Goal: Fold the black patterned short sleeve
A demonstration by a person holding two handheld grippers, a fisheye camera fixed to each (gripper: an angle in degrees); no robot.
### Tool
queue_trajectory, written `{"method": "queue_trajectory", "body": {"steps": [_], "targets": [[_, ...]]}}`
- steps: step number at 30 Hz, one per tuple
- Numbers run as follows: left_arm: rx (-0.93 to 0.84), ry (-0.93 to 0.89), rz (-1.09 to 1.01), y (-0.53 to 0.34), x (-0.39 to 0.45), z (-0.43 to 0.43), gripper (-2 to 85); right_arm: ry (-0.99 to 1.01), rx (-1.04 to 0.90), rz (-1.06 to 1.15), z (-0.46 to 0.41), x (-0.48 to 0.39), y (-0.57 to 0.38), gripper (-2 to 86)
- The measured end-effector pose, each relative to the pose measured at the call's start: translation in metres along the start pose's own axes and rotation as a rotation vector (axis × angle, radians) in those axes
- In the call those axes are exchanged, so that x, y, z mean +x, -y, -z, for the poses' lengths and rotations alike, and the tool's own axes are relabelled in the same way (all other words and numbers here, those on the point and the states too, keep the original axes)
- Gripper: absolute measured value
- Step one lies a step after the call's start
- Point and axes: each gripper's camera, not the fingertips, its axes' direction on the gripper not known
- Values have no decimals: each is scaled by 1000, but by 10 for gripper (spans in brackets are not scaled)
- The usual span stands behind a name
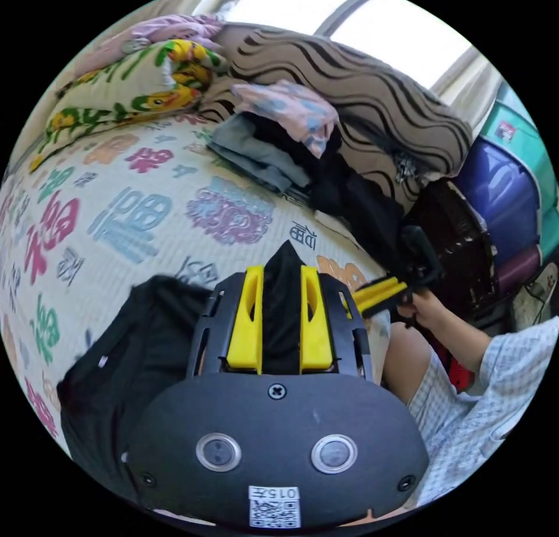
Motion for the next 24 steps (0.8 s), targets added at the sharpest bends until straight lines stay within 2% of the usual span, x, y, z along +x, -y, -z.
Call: {"method": "queue_trajectory", "body": {"steps": [1, 5, 7, 8, 10, 13, 15, 17, 18, 20, 23, 24], "targets": [[-38, -7, -9, 21, 12, -32, 94, 27, 4, 8, 2, 5, -6, 81], [-220, 163, 91, 53, 26, -128, 72, 62, 54, -9, 24, 32, -22, 24], [-143, 206, 88, 54, 34, -129, 23, 110, 98, -21, 43, 45, -35, 16], [-73, 97, 57, 56, 39, -127, 14, 108, 130, -32, 57, 52, -46, 12], [6, 8, 28, 62, 47, -126, 6, 69, 178, -59, 79, 63, -66, 10], [45, -27, -1, 75, 60, -139, 8, 81, 280, -137, 112, 86, -96, 13], [37, -10, 4, 80, 66, -150, 26, 93, 294, -181, 123, 99, -106, 18], [30, 14, 27, 85, 67, -152, 111, 44, 297, -211, 136, 109, -116, 36], [60, -19, 44, 85, 64, -147, 140, 32, 302, -216, 141, 111, -120, 44], [267, -282, 106, 74, 47, -104, 158, 43, 322, -192, 160, 111, -135, 62], [446, -571, 106, 29, 32, -24, 151, 111, 298, -114, 177, 99, -154, 70], [484, -594, 87, 14, 30, -3, 146, 124, 282, -92, 178, 95, -158, 72]]}}
